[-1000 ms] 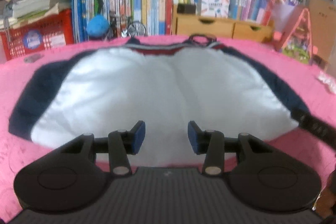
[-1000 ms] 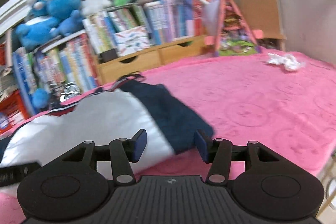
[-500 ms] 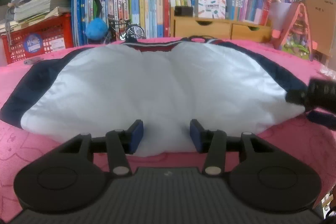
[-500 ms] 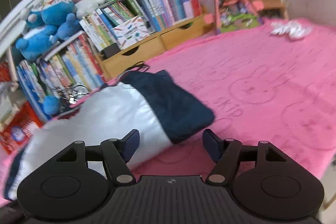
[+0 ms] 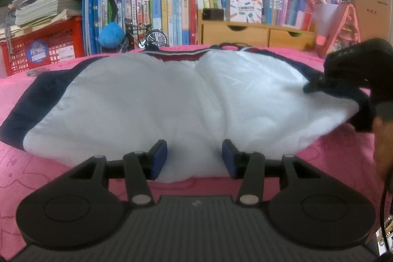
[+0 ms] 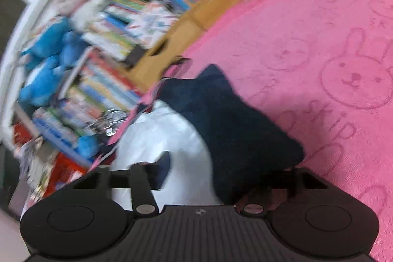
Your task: Fold clothes
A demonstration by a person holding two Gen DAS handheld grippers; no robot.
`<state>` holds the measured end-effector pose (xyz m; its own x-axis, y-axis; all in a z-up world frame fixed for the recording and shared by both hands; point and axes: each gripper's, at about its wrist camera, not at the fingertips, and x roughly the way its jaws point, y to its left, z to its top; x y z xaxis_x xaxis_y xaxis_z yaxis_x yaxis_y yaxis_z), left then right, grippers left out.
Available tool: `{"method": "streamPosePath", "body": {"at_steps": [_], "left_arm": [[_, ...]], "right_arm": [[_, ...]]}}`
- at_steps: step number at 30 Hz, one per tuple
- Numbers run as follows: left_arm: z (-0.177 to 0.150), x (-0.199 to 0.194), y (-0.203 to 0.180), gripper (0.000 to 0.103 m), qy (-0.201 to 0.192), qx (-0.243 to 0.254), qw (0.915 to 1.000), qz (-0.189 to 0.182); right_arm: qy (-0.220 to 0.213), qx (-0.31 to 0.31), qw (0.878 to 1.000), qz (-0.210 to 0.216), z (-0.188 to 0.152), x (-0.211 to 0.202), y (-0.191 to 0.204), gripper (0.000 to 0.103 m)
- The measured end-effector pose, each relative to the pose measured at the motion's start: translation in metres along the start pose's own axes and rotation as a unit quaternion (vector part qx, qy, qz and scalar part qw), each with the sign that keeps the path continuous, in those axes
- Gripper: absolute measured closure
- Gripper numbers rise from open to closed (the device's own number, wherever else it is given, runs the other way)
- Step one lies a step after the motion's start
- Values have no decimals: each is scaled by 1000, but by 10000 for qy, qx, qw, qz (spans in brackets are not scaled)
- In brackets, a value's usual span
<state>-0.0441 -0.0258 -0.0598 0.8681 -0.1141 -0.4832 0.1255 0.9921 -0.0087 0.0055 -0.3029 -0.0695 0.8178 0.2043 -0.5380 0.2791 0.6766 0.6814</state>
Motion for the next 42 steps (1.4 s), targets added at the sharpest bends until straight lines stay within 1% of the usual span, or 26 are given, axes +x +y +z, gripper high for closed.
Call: {"method": "streamPosePath", "body": {"at_steps": [1,4,6,7,10,12,13,14,15,17,19,20,21,22,23,24,25,26,28,31,33,35,38,39,40,42], "left_arm": [[0,0,0,56,-7,4,10000,-7],[-1,-1,1,56,-27,-17,10000,-45],[-2,-2,4,55,-48,-64,9999,-120],[-3,-2,6,55,-66,-101,9998,-176],[-6,-5,16,55,-145,-279,9989,-361],[-7,-7,24,55,-190,-446,9976,-498],[-8,-8,32,55,-201,-602,9963,-577],[-9,-8,39,56,-210,-772,9946,-655],[-10,-9,47,56,-219,-943,9926,-733],[-11,-11,59,56,-234,-1172,9894,-824],[-13,-12,67,56,-249,-1332,9859,-980],[-14,-12,69,56,-266,-1349,9851,-1036],[-15,-13,69,56,-288,-1311,9852,-1062],[-16,-13,68,56,-316,-1257,9858,-1068],[-17,-13,67,56,-336,-1226,9862,-1065],[-17,-14,66,56,-352,-1207,9864,-1061],[-17,-14,65,56,-357,-1203,9864,-1062],[-17,-14,64,56,-359,-1217,9861,-1074],[-17,-13,66,57,-346,-1287,9841,-1171],[-18,-14,81,56,-276,-1606,9748,-1524],[-19,-15,95,56,-159,-1923,9640,-1830],[-21,-18,110,54,-54,-2233,9520,-2091],[-21,-31,129,45,-281,-2475,9455,-2096],[-19,-36,134,44,-382,-2513,9454,-2041],[-16,-39,139,42,-490,-2533,9460,-1962],[-11,-39,148,41,-501,-2700,9438,-1840]], "right_arm": [[84,71,9996,-246,5,4,4,74],[460,32,9937,-1019,20,15,31,75],[537,-251,9901,-1275,27,21,60,83],[533,-460,9892,-1288,29,22,77,84],[417,-1393,9854,-886,22,18,150,86],[491,-2108,9748,-536,2,20,207,86],[595,-2586,9637,-310,-14,24,238,86],[750,-3091,9480,-98,-34,31,266,86],[974,-3623,9269,111,-57,39,292,86],[1566,-4573,8736,567,-107,56,329,83],[2080,-5282,8181,919,-151,69,352,78],[2199,-5518,7977,1036,-167,72,357,69],[2273,-5714,7798,1175,-180,72,362,56],[2265,-5809,7697,1373,-184,68,365,51],[2219,-5835,7645,1605,-182,60,367,43],[2148,-5813,7634,1822,-177,52,368,34],[2044,-5731,7675,2018,-165,43,369,30],[1932,-5648,7722,2177,-154,34,370,21],[1605,-5450,7885,2355,-123,15,365,17],[990,-5120,8241,2211,-74,-8,344,12],[606,-4913,8463,1967,-53,-24,323,11],[256,-4645,8691,1684,-38,-39,288,10],[208,-4303,8912,1419,-42,-51,224,10],[233,-4228,8958,1349,-46,-55,204,10],[281,-4222,8971,1273,-56,-59,187,8],[301,-4313,8954,1062,-82,-63,161,8]]}}
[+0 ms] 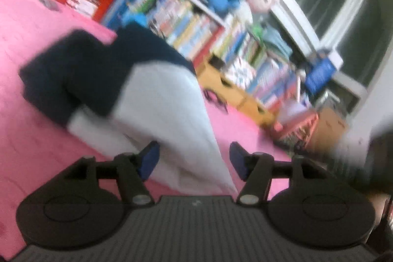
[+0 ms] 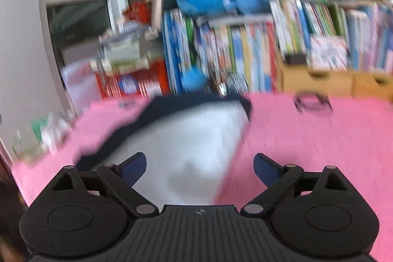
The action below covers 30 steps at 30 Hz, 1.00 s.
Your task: Fold clothes
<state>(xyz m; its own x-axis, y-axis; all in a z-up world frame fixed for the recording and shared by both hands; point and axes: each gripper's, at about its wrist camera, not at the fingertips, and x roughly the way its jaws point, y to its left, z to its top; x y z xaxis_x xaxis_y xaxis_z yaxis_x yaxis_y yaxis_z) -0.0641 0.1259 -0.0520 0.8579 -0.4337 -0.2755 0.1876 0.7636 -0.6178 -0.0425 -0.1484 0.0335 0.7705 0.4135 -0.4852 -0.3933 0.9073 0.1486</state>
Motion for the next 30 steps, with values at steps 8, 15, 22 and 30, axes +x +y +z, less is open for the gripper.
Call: {"method": "streamPosePath", "body": {"at_steps": [8,15,22,30], "left_arm": [[24,26,14,39,-81,-820,9959,380],[48,41,34,76,-367,-1482,9834,985],[64,17,39,92,-886,-1326,9820,1011],[64,43,43,68,-263,-1455,9858,796]], "right_arm": [[220,124,9988,-410,-63,24,40,8],[110,446,9947,-919,-65,53,51,22],[-103,588,9916,-1144,-70,51,50,47],[1,42,9922,-1246,-62,65,68,63]]}}
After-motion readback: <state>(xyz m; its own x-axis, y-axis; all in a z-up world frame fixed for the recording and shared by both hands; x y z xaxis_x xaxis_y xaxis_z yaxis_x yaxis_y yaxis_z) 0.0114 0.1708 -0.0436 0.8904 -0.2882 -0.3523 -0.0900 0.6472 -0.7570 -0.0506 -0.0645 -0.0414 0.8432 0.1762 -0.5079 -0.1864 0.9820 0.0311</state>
